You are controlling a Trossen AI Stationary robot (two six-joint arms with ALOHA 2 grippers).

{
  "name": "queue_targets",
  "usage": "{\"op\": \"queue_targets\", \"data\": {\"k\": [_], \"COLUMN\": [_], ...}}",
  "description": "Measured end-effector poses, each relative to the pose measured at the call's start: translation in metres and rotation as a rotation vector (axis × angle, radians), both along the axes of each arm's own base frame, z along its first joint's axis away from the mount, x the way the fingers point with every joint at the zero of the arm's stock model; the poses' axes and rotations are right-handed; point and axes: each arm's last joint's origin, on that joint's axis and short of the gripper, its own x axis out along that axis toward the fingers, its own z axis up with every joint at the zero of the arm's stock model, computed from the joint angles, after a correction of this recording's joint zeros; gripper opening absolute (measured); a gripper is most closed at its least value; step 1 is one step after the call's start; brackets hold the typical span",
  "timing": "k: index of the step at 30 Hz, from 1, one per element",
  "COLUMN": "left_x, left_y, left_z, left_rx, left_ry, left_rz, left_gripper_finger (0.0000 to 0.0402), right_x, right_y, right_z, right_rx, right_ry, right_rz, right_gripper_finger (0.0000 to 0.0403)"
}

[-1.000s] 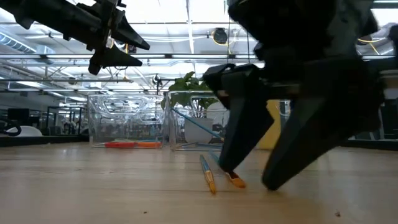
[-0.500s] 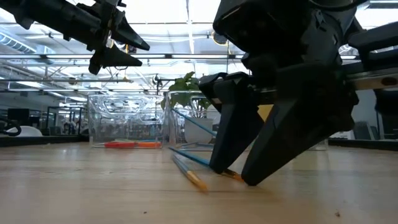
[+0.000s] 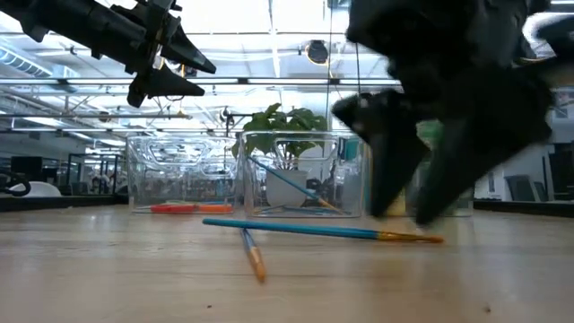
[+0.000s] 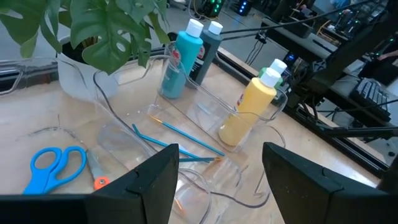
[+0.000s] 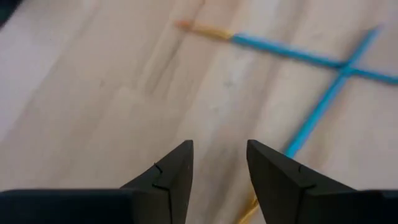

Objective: Pick & Place Paint Supplies
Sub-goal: Put the blue paintbrush into the middle transparent bin

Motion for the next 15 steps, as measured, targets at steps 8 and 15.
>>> {"op": "queue_targets", "data": {"k": [8,15], "left_x": [0.000,0.000], "left_y": [0.000,0.000], "left_z": [0.000,0.000], "left_rx": [0.001,-0.001], "left_ry": [0.001,-0.001], "left_rz": [0.001,0.002], "left_gripper_finger": [0.0239,0.0239], "right_x": [-0.012,-0.026], "right_y": [-0.008,-0.015], "right_z": [0.017,-0.008], "right_rx": [-0.058,0.002], "right_ry": [-0.019,0.036], "right_rz": [-0.227,-0.347], "right_gripper_finger": [0.0141,0.0141]}}
